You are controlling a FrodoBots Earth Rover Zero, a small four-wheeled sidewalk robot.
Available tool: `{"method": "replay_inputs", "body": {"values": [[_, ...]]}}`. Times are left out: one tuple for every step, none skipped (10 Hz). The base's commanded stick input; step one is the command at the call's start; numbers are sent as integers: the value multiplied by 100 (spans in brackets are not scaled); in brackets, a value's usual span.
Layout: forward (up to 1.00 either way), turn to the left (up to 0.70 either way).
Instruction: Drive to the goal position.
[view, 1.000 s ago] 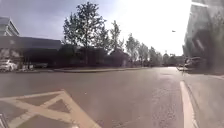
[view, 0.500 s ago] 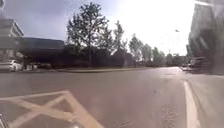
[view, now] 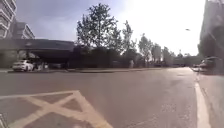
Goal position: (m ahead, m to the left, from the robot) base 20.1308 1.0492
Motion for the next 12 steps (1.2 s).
{"method": "replay_inputs", "body": {"values": [[0, 45], [0, 45], [0, 24], [10, 0], [45, -3], [45, -13], [45, -25], [45, -27], [45, -27], [45, -27], [45, -27], [45, -27]]}}
